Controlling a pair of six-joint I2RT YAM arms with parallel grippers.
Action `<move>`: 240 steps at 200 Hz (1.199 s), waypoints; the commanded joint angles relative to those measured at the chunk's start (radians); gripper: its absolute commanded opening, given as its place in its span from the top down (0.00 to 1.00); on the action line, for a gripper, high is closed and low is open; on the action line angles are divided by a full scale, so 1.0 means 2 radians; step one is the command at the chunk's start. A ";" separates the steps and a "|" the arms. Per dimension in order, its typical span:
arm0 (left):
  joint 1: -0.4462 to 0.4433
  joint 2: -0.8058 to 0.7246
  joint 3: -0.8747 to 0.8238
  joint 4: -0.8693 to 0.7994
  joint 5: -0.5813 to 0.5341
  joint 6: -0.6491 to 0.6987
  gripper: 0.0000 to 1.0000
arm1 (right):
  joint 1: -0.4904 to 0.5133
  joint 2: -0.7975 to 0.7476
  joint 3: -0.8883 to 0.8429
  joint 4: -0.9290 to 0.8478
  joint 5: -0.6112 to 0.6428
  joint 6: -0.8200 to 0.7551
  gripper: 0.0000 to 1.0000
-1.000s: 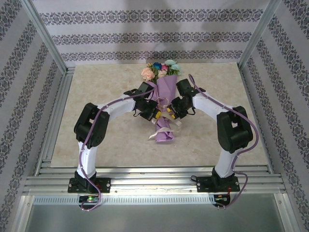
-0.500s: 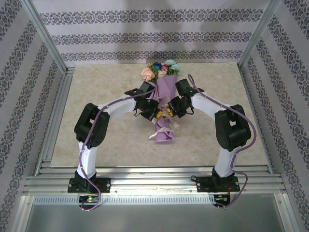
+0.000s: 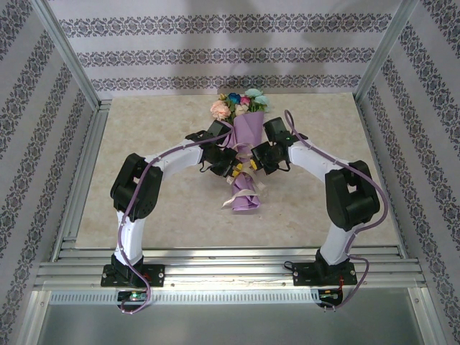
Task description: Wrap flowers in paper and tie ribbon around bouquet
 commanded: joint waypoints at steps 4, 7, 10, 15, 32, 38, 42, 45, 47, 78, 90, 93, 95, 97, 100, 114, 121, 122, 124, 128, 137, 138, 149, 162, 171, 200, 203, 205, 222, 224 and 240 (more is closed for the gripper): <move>-0.005 -0.031 0.006 -0.029 0.005 -0.008 0.77 | 0.002 -0.020 -0.016 0.014 0.005 0.021 1.00; -0.005 -0.033 0.006 -0.029 0.005 -0.009 0.76 | 0.002 -0.022 -0.017 0.014 0.005 0.022 1.00; -0.005 -0.034 0.005 -0.030 0.004 -0.010 0.75 | 0.002 -0.022 -0.019 0.015 0.004 0.023 1.00; -0.005 -0.036 0.005 -0.030 0.002 -0.011 0.73 | 0.002 -0.023 -0.021 0.017 0.004 0.024 1.00; -0.005 -0.044 0.006 -0.026 -0.002 -0.020 0.70 | 0.002 -0.027 -0.030 0.025 -0.001 0.031 1.00; -0.005 -0.046 0.008 -0.025 -0.001 -0.022 0.70 | 0.002 -0.028 -0.034 0.029 -0.002 0.034 1.00; -0.005 -0.046 0.010 -0.026 -0.001 -0.024 0.70 | 0.002 -0.029 -0.036 0.032 -0.002 0.035 1.00; -0.005 -0.047 0.012 -0.025 0.000 -0.025 0.70 | 0.002 -0.030 -0.039 0.034 -0.003 0.038 1.00; -0.005 -0.048 0.012 -0.026 0.000 -0.025 0.70 | 0.002 -0.031 -0.040 0.036 -0.003 0.038 1.00; -0.008 -0.048 0.015 -0.024 0.008 -0.045 0.67 | 0.000 -0.037 -0.048 0.048 -0.003 0.043 1.00; -0.009 -0.045 0.012 -0.012 0.013 -0.059 0.64 | 0.000 -0.038 -0.050 0.054 -0.003 0.044 1.00; -0.009 -0.044 0.011 -0.007 0.013 -0.062 0.64 | 0.000 -0.039 -0.050 0.055 -0.003 0.043 1.00; -0.009 -0.043 0.010 -0.004 0.014 -0.064 0.63 | 0.001 -0.039 -0.051 0.056 -0.004 0.044 1.00; -0.009 -0.042 0.011 -0.002 0.014 -0.066 0.63 | 0.000 -0.039 -0.050 0.057 -0.004 0.044 1.00; -0.009 -0.040 0.011 0.000 0.015 -0.069 0.63 | 0.000 -0.040 -0.051 0.057 -0.003 0.044 1.00; -0.010 -0.031 0.020 0.009 0.019 -0.079 0.62 | 0.001 -0.043 -0.055 0.065 -0.004 0.046 1.00; -0.010 -0.028 0.028 0.006 0.018 -0.078 0.62 | 0.000 -0.044 -0.060 0.073 -0.005 0.049 1.00; -0.010 -0.027 0.029 0.005 0.018 -0.078 0.62 | 0.000 -0.045 -0.060 0.074 -0.004 0.050 1.00; -0.010 -0.026 0.032 0.002 0.018 -0.077 0.62 | 0.001 -0.045 -0.061 0.077 -0.005 0.051 1.00; -0.011 -0.025 0.036 -0.002 0.017 -0.075 0.62 | 0.000 -0.046 -0.064 0.080 -0.005 0.054 1.00; -0.012 -0.024 0.040 -0.011 0.018 -0.073 0.62 | 0.001 -0.049 -0.069 0.086 -0.004 0.057 1.00; -0.012 -0.024 0.040 -0.011 0.018 -0.073 0.62 | 0.000 -0.049 -0.071 0.087 -0.005 0.057 1.00; -0.013 -0.026 0.037 -0.013 0.020 -0.074 0.62 | 0.000 -0.050 -0.074 0.089 -0.005 0.060 1.00; -0.014 -0.029 0.027 -0.011 0.023 -0.078 0.61 | 0.000 -0.052 -0.080 0.097 -0.007 0.063 1.00; -0.013 -0.034 0.019 -0.006 0.021 -0.081 0.60 | -0.001 -0.053 -0.085 0.100 -0.008 0.066 1.00; -0.013 -0.034 0.008 0.009 0.013 -0.096 0.54 | -0.002 -0.055 -0.097 0.122 -0.013 0.075 1.00; -0.013 -0.033 0.009 0.009 0.014 -0.097 0.53 | -0.001 -0.055 -0.099 0.124 -0.013 0.076 1.00; -0.013 -0.033 0.010 0.010 0.015 -0.098 0.53 | -0.001 -0.055 -0.099 0.126 -0.013 0.076 1.00; -0.012 -0.030 0.013 0.009 0.009 -0.104 0.48 | -0.001 -0.057 -0.102 0.137 -0.016 0.078 1.00; -0.011 -0.029 0.013 0.009 0.009 -0.105 0.47 | -0.001 -0.058 -0.103 0.138 -0.015 0.078 1.00; -0.010 -0.024 0.014 0.010 0.007 -0.110 0.45 | -0.001 -0.062 -0.110 0.152 -0.018 0.083 1.00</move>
